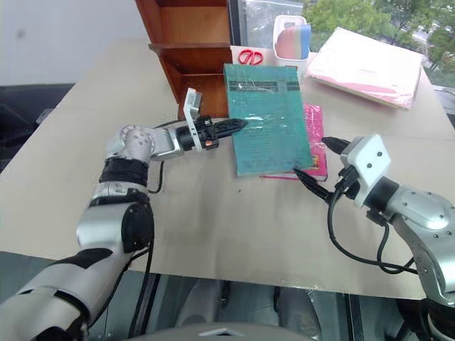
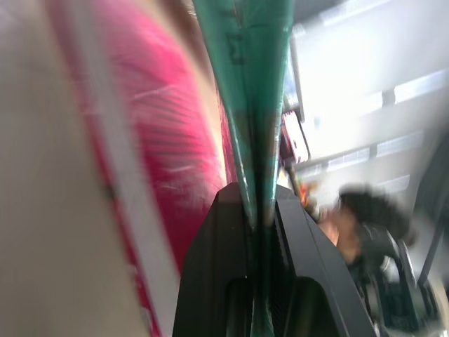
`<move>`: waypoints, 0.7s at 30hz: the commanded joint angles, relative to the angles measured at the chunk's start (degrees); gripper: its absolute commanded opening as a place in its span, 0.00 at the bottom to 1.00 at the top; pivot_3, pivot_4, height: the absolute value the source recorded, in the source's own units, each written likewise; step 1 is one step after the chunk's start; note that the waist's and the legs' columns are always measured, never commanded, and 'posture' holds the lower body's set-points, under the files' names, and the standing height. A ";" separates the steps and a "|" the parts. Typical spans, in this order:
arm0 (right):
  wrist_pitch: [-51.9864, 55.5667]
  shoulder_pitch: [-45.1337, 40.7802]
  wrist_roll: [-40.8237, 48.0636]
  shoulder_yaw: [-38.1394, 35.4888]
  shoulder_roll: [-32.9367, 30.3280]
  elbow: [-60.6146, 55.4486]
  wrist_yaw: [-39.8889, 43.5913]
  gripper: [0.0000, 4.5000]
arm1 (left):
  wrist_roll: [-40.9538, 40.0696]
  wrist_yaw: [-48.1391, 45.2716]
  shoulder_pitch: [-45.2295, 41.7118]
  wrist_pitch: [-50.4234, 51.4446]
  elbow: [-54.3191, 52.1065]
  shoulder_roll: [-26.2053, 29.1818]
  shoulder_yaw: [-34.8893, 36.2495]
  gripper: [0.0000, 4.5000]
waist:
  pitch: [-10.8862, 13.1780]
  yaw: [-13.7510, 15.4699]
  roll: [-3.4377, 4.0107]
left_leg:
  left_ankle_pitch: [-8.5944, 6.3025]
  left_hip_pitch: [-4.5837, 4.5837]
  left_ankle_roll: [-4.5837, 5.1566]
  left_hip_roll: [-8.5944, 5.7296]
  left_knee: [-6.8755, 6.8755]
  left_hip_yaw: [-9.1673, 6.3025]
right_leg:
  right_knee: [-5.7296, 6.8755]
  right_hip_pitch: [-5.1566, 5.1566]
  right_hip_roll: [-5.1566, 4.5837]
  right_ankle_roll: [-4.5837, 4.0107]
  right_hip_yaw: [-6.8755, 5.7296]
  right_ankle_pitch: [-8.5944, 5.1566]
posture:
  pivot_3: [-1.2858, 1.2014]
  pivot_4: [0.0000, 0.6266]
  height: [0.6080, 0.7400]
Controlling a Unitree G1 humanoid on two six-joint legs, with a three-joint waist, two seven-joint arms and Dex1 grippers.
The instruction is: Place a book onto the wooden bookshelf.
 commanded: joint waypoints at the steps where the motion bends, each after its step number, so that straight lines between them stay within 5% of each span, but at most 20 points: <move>1: -2.65 -1.60 -0.44 0.76 -0.05 1.16 1.28 1.00 | 1.86 -5.21 3.31 -8.39 -21.98 1.92 -9.24 0.01 | 0.00 0.09 0.00 | 0.00 0.00 0.00 0.00 0.03 -0.03 | -0.02 0.04 0.01 0.00 -0.04 0.00 | 0.52 0.24 1.00; 7: -3.98 -3.60 -0.18 -0.18 -0.74 3.21 2.34 1.00 | 14.80 -5.86 2.26 -32.57 -29.02 5.62 -16.01 0.01 | -0.02 0.08 0.04 | -0.01 0.01 0.03 -0.02 0.18 -0.13 | 0.07 0.13 0.02 0.00 -0.14 0.00 | 0.52 0.24 1.00; 13: -4.00 -4.92 -0.28 -0.46 -0.92 3.75 2.27 1.00 | 37.32 -2.02 -10.65 -67.27 -11.76 13.13 -23.81 0.01 | 0.02 0.19 0.03 | -0.12 -0.03 0.20 -0.03 0.18 -0.16 | 0.00 0.11 0.05 0.00 -0.17 0.00 | 0.52 0.24 1.00; 21: -4.87 -7.89 -1.34 1.96 0.27 5.55 1.78 1.00 | 40.72 -5.87 -22.77 -83.59 3.99 14.31 -24.02 0.01 | 0.05 0.08 0.07 | -0.12 -0.19 0.20 -0.05 0.14 -0.12 | -0.11 -0.03 0.03 0.00 -0.16 -0.01 | 0.52 0.24 1.00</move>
